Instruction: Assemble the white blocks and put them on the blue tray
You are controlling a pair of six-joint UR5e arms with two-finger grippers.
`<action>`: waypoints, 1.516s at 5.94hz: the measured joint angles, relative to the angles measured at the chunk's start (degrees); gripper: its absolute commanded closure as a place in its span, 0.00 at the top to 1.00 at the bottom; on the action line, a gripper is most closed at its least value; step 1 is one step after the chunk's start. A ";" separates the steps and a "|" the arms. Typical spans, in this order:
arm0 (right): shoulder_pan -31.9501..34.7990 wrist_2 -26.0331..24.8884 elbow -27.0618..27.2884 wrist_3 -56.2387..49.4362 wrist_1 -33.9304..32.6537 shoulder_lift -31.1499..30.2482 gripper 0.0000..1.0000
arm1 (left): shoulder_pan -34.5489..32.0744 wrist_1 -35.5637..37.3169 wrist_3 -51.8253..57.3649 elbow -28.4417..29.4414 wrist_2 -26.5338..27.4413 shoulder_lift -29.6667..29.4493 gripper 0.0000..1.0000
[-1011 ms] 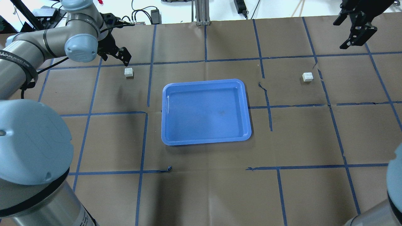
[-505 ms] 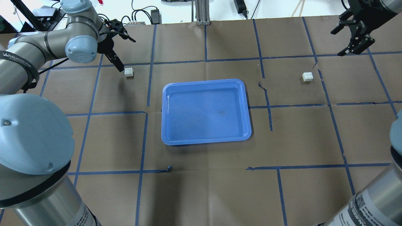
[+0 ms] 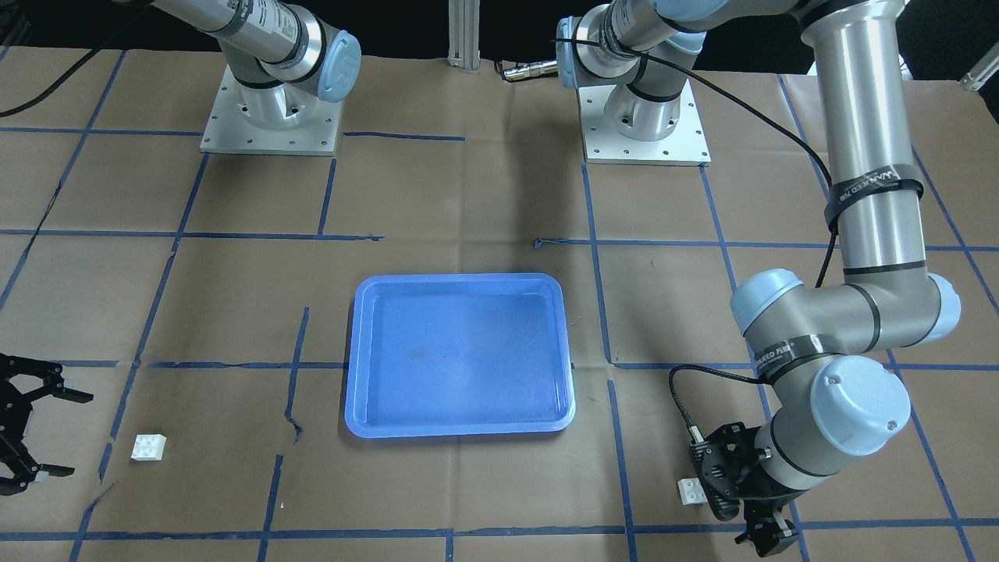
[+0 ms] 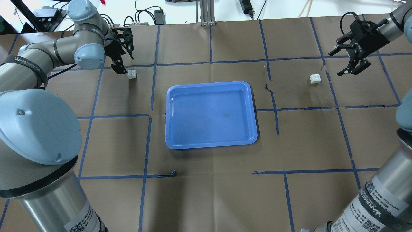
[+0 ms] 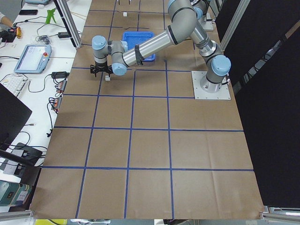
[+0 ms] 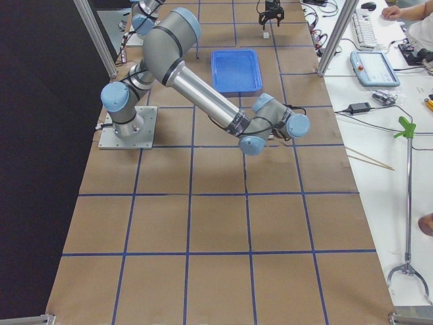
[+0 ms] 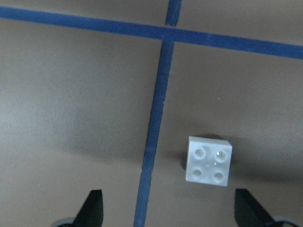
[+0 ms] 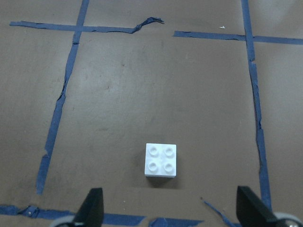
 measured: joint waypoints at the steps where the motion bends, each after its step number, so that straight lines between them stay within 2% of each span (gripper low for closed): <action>1: -0.01 0.68 1.04 -0.44 -0.11 0.66 1.00 | 0.00 0.38 0.76 -0.82 -0.65 -0.59 0.77; 2: 0.00 0.87 1.48 -0.55 -0.17 1.16 1.00 | 0.00 0.61 2.14 -1.64 -0.74 -0.76 0.29; 3: 0.01 0.98 1.60 -0.56 -1.53 2.00 1.00 | 0.00 1.51 3.78 -2.55 -0.70 -0.60 0.00; 5: 0.00 1.11 2.28 -0.44 -4.21 3.11 0.97 | -0.01 3.04 5.01 -3.38 -0.75 0.00 0.00; 6: -0.01 1.12 3.03 -0.37 -4.49 3.10 0.78 | -0.09 3.06 4.83 -3.88 -0.75 0.96 0.00; 7: -0.01 1.12 3.56 -0.31 -4.54 2.96 0.70 | -0.76 2.93 3.57 -5.63 -0.97 3.45 0.00; 8: 0.01 1.13 3.70 -0.31 -4.55 2.79 0.57 | -2.93 1.75 0.98 -8.08 -2.35 7.06 0.00; 9: 0.01 1.12 3.69 -0.38 -4.57 2.66 0.46 | -7.28 -1.06 -3.38 -9.85 -3.98 11.01 0.00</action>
